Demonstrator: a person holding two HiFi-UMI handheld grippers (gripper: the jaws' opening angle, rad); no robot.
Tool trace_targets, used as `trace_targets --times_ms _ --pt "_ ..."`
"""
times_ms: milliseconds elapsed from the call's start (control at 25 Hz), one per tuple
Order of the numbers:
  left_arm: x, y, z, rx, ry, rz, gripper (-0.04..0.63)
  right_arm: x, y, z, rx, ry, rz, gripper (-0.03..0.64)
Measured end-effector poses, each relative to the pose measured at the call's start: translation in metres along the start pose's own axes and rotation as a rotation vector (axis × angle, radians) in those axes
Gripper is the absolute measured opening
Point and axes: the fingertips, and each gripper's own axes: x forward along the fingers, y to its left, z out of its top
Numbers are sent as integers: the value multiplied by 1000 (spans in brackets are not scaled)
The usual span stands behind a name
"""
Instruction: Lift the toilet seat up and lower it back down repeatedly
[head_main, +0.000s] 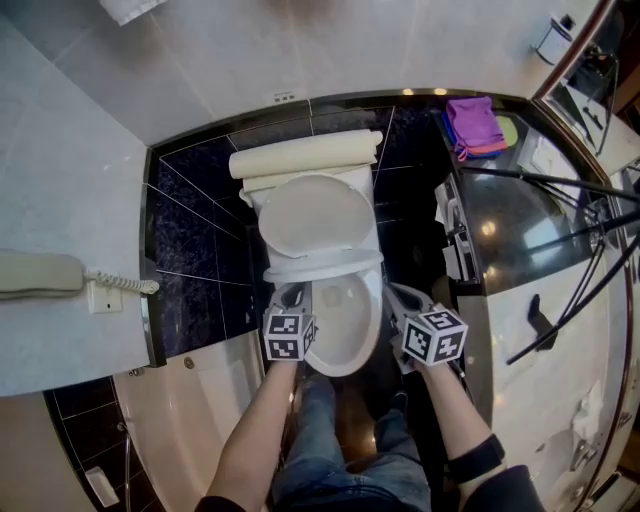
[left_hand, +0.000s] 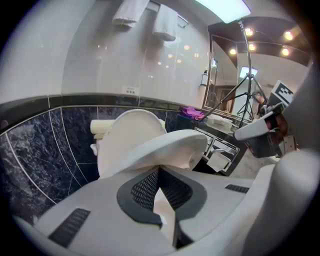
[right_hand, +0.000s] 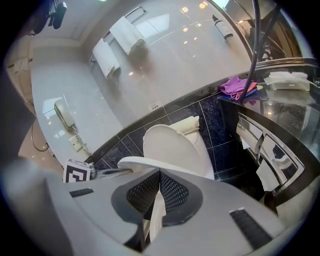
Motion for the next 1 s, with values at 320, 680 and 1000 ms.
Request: trace_targets --times_ms 320,680,1000 --pt "43 33 52 39 -23 17 -2 -4 -3 15 -12 -18 -11 17" --pt "80 60 82 55 -20 38 -2 -2 -6 29 -29 -20 -17 17" --pt "84 69 87 57 -20 50 -2 5 -5 29 -42 -11 -14 17"
